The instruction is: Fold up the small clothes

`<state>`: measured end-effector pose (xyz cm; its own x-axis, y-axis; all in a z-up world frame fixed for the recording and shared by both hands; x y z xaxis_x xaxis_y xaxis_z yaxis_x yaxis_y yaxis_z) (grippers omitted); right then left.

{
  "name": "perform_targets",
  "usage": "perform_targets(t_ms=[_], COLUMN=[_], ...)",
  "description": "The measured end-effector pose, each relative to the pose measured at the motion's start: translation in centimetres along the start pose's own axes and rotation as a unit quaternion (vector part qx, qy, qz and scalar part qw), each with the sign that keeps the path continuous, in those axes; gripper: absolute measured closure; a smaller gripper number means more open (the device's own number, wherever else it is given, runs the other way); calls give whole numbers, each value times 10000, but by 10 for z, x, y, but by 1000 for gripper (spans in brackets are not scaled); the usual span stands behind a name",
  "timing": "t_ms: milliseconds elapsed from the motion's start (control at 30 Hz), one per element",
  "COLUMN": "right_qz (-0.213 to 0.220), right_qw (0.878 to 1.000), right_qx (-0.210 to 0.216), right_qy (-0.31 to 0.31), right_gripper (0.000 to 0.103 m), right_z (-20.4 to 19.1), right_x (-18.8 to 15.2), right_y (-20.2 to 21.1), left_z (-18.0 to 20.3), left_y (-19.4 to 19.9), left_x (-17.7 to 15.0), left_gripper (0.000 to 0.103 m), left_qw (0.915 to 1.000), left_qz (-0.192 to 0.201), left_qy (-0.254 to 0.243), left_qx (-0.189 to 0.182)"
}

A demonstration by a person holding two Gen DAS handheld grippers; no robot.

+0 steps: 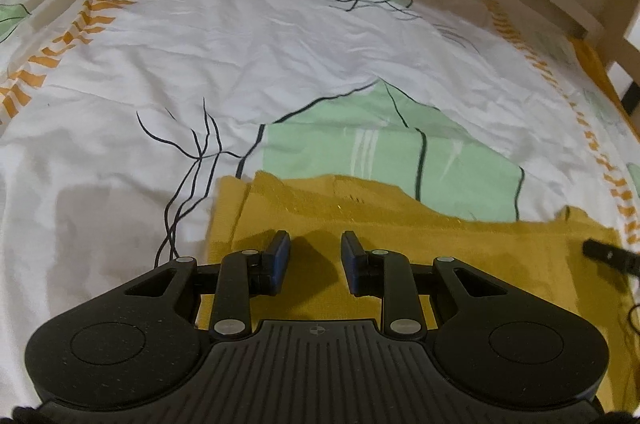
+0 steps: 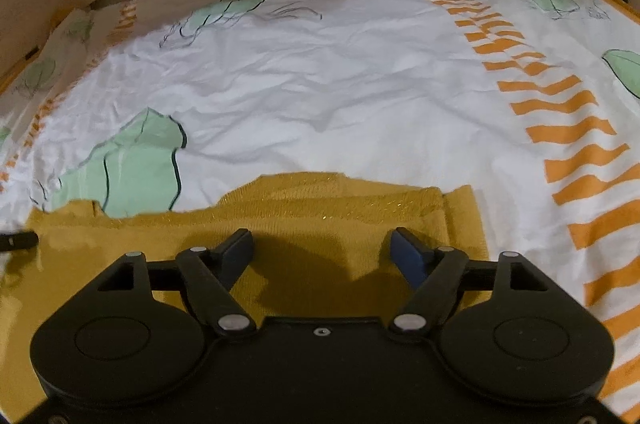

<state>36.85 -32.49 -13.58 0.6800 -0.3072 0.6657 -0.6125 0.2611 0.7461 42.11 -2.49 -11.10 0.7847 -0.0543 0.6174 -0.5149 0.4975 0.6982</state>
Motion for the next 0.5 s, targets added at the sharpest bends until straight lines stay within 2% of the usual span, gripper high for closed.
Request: perform_targets(t_ms=[100, 200, 500], right_qz=[62, 4, -645], right_qw=[9997, 9998, 9961], right_qx=[112, 186, -80], right_qy=[-194, -46, 595], right_gripper=[24, 24, 22], right_z=[11, 19, 53], right_x=[0, -11, -84], right_y=[20, 40, 68], left_z=[7, 16, 48], left_y=[9, 18, 37], left_x=[-2, -7, -51], left_gripper=[76, 76, 76], left_qw=[10000, 9999, 9975], left_qz=[-10, -98, -653], left_qy=[16, 52, -102], left_qx=[-26, -23, -232])
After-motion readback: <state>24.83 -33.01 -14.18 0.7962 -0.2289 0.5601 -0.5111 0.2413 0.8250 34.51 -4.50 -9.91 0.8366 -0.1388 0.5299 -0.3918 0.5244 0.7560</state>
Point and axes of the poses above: each gripper's, at about its wrist camera, not at the fingertips, and y roughly against the way its jaws point, z to its right, x to its top, the point moved 6 cm from there along -y, roughly the way its jaws point, and after that the axes turned 14 degrees about -x, right-handed, at the moved point
